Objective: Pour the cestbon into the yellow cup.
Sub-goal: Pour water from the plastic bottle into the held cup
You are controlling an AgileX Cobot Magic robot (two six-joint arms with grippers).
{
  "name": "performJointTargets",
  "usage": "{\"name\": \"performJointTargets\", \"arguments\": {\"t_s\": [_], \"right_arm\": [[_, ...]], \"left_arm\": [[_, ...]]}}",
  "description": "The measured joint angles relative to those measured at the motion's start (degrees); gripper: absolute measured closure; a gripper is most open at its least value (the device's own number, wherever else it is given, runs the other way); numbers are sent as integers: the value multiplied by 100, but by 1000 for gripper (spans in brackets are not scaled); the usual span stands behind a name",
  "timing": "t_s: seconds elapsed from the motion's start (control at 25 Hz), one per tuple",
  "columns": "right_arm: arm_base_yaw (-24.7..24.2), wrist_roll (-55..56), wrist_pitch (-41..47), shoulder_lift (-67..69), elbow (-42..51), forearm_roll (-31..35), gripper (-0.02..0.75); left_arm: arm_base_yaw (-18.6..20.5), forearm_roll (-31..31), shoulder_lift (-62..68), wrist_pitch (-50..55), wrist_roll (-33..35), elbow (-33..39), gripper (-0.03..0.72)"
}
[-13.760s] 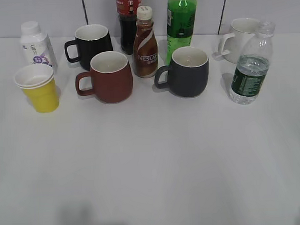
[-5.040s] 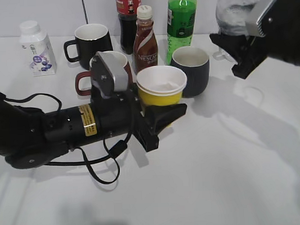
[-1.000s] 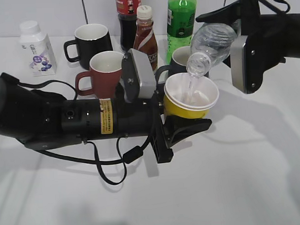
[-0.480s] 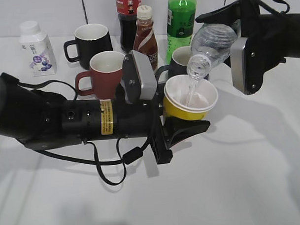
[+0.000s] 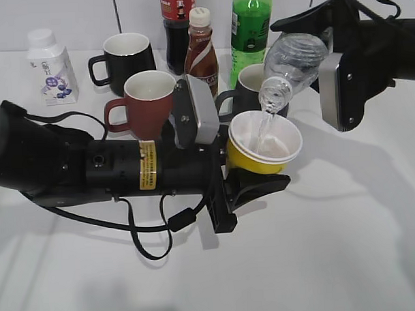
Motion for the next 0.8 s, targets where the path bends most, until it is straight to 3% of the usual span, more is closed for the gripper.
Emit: {"name": "performJointTargets", "arguments": {"t_s": [0.8], "right_arm": [[1,-443,88,0,0,179,279]], "left_arm": [[0,30,0,-48,-20,0,306]]}}
